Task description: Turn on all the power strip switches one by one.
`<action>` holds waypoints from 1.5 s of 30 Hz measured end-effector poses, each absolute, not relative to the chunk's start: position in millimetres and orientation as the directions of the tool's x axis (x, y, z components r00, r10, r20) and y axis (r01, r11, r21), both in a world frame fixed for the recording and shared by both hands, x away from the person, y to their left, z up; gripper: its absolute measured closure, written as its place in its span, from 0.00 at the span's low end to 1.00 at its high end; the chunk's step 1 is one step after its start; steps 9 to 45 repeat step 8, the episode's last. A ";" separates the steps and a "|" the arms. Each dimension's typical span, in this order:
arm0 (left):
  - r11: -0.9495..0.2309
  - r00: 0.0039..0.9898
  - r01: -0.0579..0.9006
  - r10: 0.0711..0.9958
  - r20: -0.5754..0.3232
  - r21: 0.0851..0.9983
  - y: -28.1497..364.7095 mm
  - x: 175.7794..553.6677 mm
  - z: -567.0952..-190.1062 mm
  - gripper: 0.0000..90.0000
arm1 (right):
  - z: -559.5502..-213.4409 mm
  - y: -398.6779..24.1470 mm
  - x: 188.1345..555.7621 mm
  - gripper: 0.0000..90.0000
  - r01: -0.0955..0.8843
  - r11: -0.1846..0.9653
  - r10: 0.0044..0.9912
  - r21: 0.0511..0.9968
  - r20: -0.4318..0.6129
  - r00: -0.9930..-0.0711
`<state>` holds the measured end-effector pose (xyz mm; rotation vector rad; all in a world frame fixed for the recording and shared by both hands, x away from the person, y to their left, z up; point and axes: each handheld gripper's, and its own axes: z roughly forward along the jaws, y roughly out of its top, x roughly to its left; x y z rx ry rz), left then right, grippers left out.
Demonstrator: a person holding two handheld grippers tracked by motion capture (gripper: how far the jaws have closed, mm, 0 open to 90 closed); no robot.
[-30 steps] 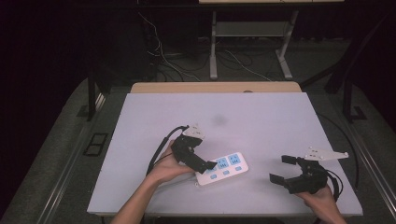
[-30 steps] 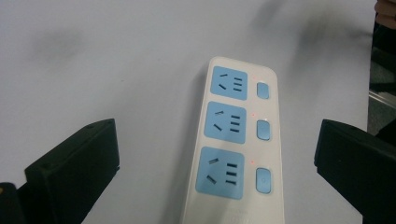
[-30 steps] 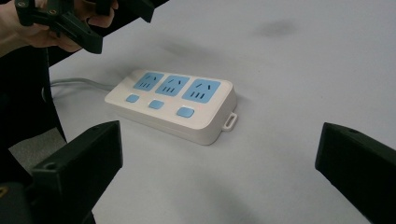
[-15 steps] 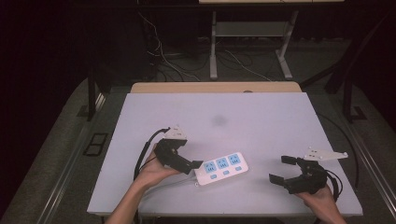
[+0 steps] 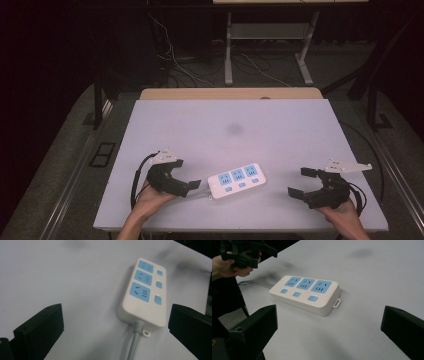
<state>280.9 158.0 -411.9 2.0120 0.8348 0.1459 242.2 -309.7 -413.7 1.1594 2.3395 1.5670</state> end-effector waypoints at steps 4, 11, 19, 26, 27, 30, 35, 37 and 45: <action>-0.301 0.744 0.495 0.632 -0.219 0.815 168.7 274.5 -415.4 0.00 | -413.3 -309.7 241.1 0.01 0.534 0.182 0.634 0.826 0.317 -0.705; -0.274 0.726 0.499 0.650 -0.224 0.822 176.2 272.1 -419.6 0.00 | -414.0 -310.1 240.2 0.01 0.536 0.180 0.634 0.825 0.319 -0.704; -0.274 0.726 0.499 0.650 -0.224 0.822 176.2 272.1 -419.6 0.00 | -414.0 -310.1 240.2 0.01 0.536 0.180 0.634 0.825 0.319 -0.704; -0.274 0.726 0.499 0.650 -0.224 0.822 176.2 272.1 -419.6 0.00 | -414.0 -310.1 240.2 0.01 0.536 0.180 0.634 0.825 0.319 -0.704; -0.274 0.726 0.499 0.650 -0.224 0.822 176.2 272.1 -419.6 0.00 | -414.0 -310.1 240.2 0.01 0.536 0.180 0.634 0.825 0.319 -0.704; -0.274 0.726 0.499 0.650 -0.224 0.822 176.2 272.1 -419.6 0.00 | -414.0 -310.1 240.2 0.01 0.536 0.180 0.634 0.825 0.319 -0.704; -0.274 0.726 0.499 0.650 -0.224 0.822 176.2 272.1 -419.6 0.00 | -414.0 -310.1 240.2 0.01 0.536 0.180 0.634 0.825 0.319 -0.704; -0.274 0.726 0.499 0.650 -0.224 0.822 176.2 272.1 -419.6 0.00 | -414.0 -310.1 240.2 0.01 0.536 0.180 0.634 0.825 0.319 -0.704; -0.274 0.726 0.499 0.650 -0.224 0.822 176.2 272.1 -419.6 0.00 | -414.0 -310.1 240.2 0.01 0.536 0.180 0.634 0.825 0.319 -0.704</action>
